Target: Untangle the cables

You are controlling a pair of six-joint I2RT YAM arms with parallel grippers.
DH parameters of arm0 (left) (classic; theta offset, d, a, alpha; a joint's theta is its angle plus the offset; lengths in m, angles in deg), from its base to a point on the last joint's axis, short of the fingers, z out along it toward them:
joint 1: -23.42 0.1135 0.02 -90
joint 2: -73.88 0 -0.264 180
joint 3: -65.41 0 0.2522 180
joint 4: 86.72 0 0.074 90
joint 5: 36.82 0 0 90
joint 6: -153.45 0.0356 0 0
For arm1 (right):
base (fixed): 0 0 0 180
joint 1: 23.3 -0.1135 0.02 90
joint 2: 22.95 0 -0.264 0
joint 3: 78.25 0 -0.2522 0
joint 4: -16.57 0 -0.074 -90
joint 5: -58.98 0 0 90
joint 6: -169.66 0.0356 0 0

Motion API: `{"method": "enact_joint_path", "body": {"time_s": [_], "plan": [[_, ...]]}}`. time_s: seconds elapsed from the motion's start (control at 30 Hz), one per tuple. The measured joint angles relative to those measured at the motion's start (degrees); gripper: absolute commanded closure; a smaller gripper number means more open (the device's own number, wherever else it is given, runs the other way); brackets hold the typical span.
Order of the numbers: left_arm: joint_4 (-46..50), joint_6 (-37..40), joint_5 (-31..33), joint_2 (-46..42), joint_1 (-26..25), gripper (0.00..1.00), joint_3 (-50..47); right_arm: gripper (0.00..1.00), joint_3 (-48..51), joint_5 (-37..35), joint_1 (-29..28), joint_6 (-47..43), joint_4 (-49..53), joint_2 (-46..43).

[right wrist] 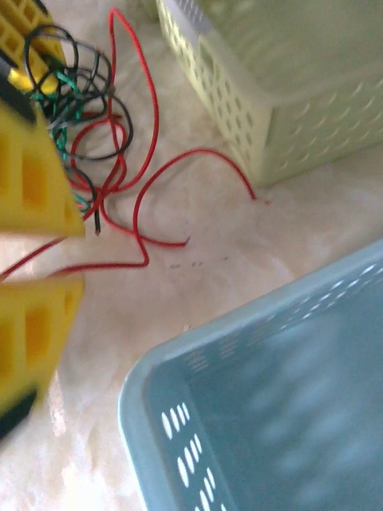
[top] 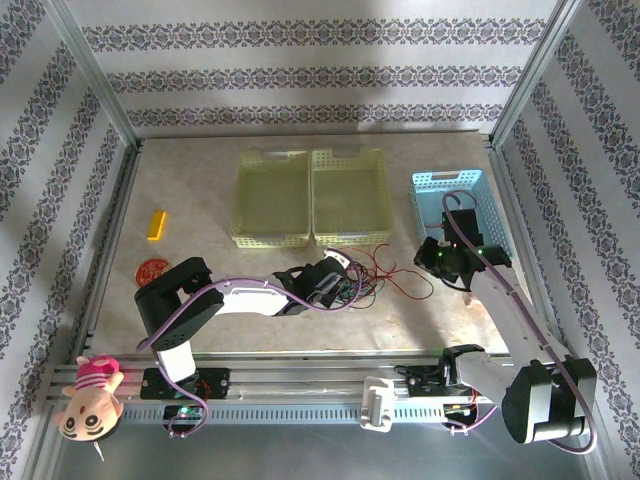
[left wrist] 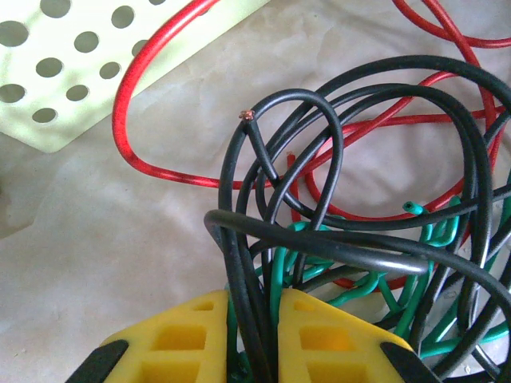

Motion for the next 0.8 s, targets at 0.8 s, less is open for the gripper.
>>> {"method": "enact_joint_path", "body": {"time_s": [0.8], "plan": [[0.0,0.0,0.0,0.0,0.0,0.91,0.0,0.51,5.8,-3.3,0.0,2.1,11.3,-0.9]]}}
